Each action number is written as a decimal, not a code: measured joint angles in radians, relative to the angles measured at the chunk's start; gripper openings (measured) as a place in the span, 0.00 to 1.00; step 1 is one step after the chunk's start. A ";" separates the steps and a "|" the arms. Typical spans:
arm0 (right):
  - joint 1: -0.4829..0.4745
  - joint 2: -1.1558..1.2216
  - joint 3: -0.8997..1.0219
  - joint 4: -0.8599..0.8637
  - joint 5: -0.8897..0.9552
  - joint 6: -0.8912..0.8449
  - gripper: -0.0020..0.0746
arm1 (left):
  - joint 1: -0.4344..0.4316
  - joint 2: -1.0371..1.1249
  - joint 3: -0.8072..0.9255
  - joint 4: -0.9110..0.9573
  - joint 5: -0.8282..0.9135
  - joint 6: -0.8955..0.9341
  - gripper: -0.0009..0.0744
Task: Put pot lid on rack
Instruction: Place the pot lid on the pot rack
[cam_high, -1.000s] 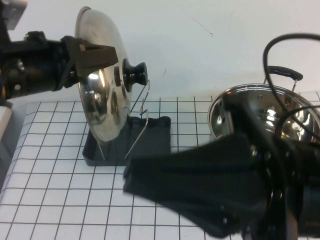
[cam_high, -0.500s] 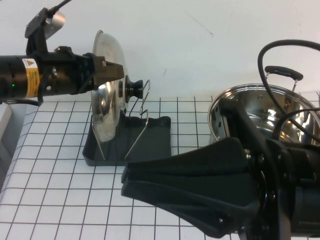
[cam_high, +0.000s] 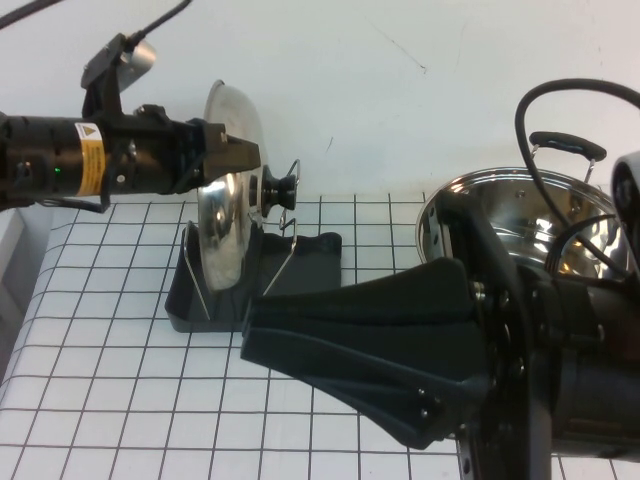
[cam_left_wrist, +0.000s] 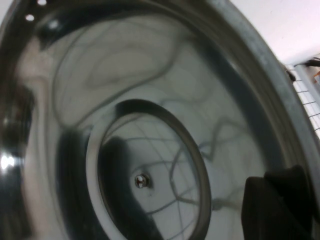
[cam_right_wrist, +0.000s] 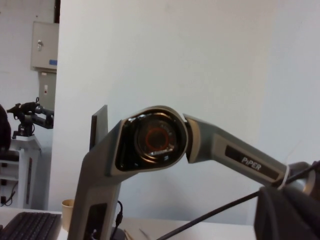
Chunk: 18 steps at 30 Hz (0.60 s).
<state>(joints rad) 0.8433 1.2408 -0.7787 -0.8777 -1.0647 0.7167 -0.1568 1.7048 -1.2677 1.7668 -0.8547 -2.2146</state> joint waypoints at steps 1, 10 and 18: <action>0.000 0.000 0.000 0.000 0.000 0.000 0.02 | 0.000 0.008 0.000 0.000 0.000 0.002 0.08; 0.000 0.000 0.000 0.000 0.003 0.000 0.02 | -0.039 0.048 -0.002 0.000 0.036 0.039 0.08; 0.000 0.000 0.000 0.000 0.003 0.004 0.02 | -0.049 0.072 -0.007 0.000 0.040 0.076 0.16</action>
<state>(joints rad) 0.8433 1.2408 -0.7787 -0.8777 -1.0613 0.7208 -0.2054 1.7771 -1.2748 1.7668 -0.8148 -2.1385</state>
